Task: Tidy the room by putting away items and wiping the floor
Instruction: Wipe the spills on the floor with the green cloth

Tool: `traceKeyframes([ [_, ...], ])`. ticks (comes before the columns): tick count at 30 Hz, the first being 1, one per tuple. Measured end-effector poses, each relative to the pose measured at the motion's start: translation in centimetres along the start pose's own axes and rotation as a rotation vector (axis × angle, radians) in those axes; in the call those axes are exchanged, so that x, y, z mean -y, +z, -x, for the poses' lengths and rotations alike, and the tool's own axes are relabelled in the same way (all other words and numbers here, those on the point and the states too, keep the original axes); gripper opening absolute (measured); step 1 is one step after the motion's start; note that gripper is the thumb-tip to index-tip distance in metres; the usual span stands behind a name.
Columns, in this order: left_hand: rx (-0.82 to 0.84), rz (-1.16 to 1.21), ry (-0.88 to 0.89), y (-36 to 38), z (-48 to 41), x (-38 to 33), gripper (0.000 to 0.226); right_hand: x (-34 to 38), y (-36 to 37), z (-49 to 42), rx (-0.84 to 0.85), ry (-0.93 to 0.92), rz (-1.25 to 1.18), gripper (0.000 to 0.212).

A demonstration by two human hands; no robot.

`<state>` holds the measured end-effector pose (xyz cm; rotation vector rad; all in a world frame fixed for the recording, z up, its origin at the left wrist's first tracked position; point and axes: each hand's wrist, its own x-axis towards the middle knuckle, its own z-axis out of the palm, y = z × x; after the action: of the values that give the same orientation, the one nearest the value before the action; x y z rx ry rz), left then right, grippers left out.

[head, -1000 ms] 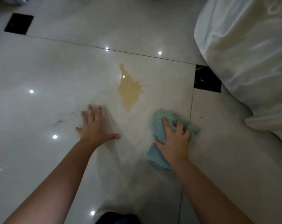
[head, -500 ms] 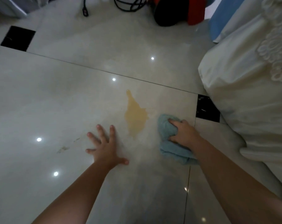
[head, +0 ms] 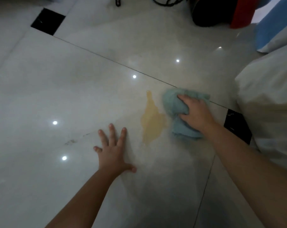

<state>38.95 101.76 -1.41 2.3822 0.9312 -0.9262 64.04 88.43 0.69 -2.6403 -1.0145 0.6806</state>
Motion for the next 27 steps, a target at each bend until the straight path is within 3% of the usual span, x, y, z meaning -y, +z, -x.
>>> traceKeyframes([
  [6, -0.002, 0.028, -0.012, 0.2, 0.0, 0.2, 0.141, 4.3, -0.8, -7.8, 0.085, -0.180, -0.106, 0.069],
  [11, 0.006, 0.034, -0.036, -0.2, 0.1, 0.0, 0.140, 5.4, 1.8, -6.8, 0.270, -0.550, 0.249, 0.073],
  [14, 0.013, 0.027, -0.052, -0.4, 0.3, -0.1, 0.140, 3.3, 2.1, -3.8, 0.263, -0.673, 0.247, 0.069],
  [16, 0.008, 0.017, -0.060, -0.4, 0.3, -0.1, 0.141, 2.0, 1.6, -3.7, 0.196, -0.640, 0.254, 0.069],
  [20, -0.009, 0.010, -0.058, -0.2, 0.1, -0.2, 0.142, 0.0, -0.2, -6.0, 0.066, -0.362, 0.176, 0.066],
  [23, -0.020, 0.024, -0.058, 0.0, 0.0, -0.1, 0.142, -1.0, 0.1, -4.1, 0.081, -0.329, 0.220, 0.067],
  [27, -0.046, 0.017, -0.063, 0.3, 0.1, -0.1, 0.141, -1.5, 2.9, 2.8, 0.031, -0.441, 0.234, 0.064],
])
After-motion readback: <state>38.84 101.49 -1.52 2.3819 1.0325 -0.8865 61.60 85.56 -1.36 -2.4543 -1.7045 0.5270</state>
